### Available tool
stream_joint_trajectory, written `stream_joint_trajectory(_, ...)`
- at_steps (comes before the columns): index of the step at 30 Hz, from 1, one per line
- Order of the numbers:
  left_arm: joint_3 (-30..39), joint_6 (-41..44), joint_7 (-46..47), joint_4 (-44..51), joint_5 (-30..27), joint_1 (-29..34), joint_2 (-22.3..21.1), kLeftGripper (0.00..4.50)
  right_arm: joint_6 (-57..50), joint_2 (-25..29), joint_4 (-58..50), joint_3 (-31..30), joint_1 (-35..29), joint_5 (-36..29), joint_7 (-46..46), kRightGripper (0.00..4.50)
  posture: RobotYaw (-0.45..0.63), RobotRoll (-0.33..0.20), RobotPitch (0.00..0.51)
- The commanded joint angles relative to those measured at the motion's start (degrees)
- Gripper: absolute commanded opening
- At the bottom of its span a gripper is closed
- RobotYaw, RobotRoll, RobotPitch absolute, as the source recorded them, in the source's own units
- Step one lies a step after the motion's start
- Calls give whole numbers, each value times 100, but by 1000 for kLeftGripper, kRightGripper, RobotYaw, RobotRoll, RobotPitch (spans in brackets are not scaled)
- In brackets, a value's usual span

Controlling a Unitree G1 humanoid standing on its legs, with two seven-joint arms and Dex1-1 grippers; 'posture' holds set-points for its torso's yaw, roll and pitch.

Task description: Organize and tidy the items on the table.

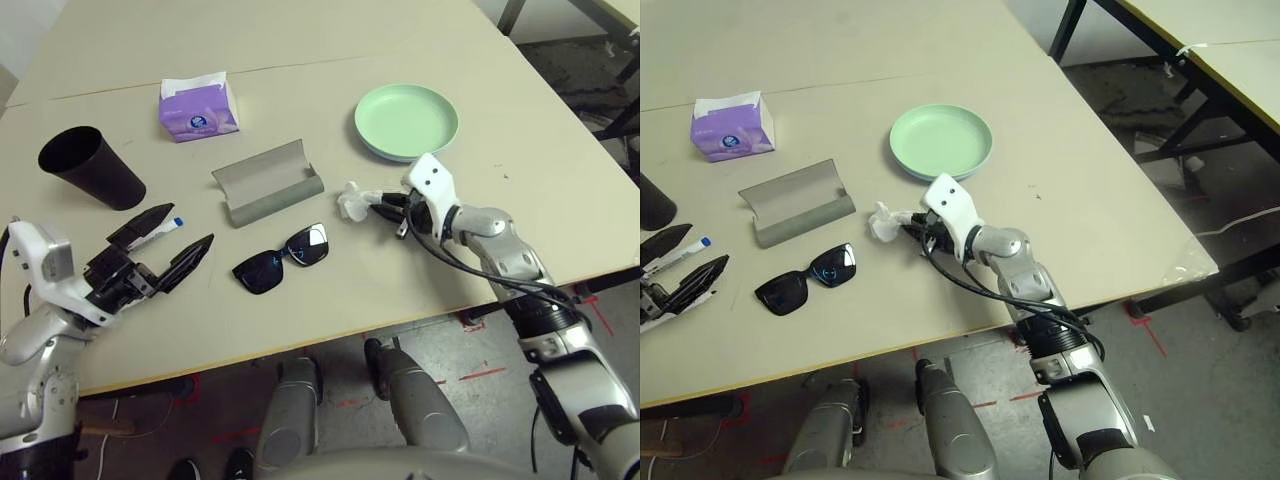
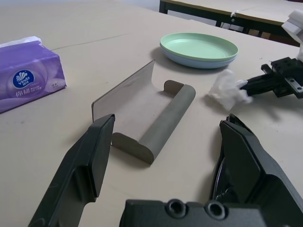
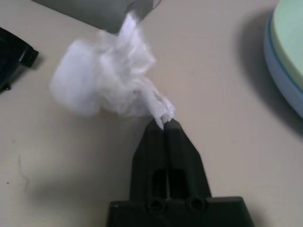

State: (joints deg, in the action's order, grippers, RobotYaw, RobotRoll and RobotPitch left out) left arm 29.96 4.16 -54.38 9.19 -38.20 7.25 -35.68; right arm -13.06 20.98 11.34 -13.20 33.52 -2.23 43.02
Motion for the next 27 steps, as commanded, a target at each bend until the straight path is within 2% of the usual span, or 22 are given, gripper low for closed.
stream_joint_trajectory(1,-129,23,-6,37,16,23,58,4500,-125,-4,-110,75,-92,-66,7,15,-81,0,252)
stream_joint_trajectory(8,-248,-6,-33,-101,53,-60,97,4500,-1069,-196,-338,875,605,-777,-241,15,-97,0,256)
stream_joint_trajectory(12,-317,-29,-44,-168,80,-126,126,4500,-1544,-172,-95,1347,1539,-1177,-346,15,-98,0,254)
stream_joint_trajectory(16,-374,-76,-42,-185,109,-147,195,4500,-1272,-106,918,1562,2326,-1150,-355,15,-87,0,247)
stream_joint_trajectory(22,-344,-123,47,-57,96,-47,296,4500,-246,-15,3038,1292,2904,-400,-699,15,-79,0,245)
stream_joint_trajectory(25,-316,-132,96,44,73,52,322,4500,141,-17,3781,1123,3024,-44,-874,643,-50,0,242)
stream_joint_trajectory(27,-294,-125,119,111,45,116,325,4500,330,-30,4088,1086,3065,128,-1098,1352,-43,0,244)
